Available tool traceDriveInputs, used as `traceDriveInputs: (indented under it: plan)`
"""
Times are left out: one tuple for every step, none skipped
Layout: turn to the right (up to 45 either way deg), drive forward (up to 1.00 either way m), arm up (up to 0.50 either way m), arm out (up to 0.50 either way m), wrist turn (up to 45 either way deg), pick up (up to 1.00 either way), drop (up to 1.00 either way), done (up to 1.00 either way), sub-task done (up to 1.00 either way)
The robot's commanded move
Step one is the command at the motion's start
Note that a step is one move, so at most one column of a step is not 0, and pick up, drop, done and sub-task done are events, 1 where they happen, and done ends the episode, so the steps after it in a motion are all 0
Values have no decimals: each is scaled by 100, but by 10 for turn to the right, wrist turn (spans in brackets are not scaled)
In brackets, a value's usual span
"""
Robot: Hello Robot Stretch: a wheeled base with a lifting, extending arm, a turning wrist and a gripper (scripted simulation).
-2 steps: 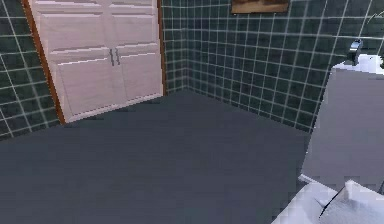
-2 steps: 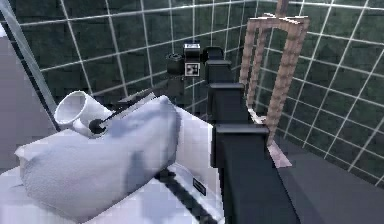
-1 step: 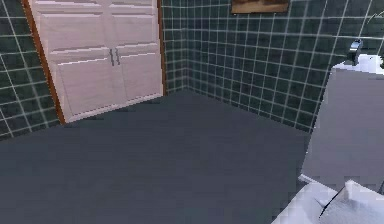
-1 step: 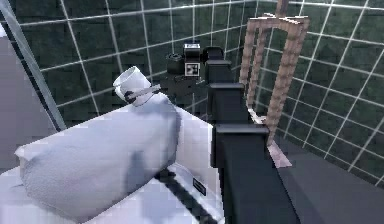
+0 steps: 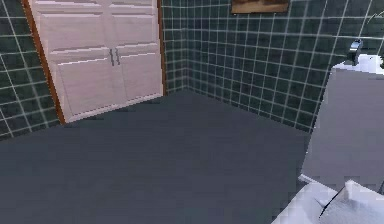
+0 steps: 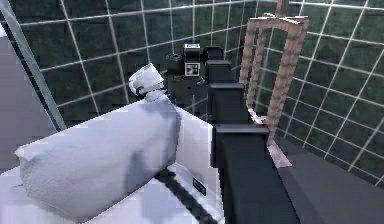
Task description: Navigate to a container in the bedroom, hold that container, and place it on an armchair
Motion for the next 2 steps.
traceDriveInputs:
  plan:
    - [0, 0, -38, 0, 0, 0, 0, 0, 0]
    - [0, 0, -32, 0, 0, 0, 0, 0, 0]
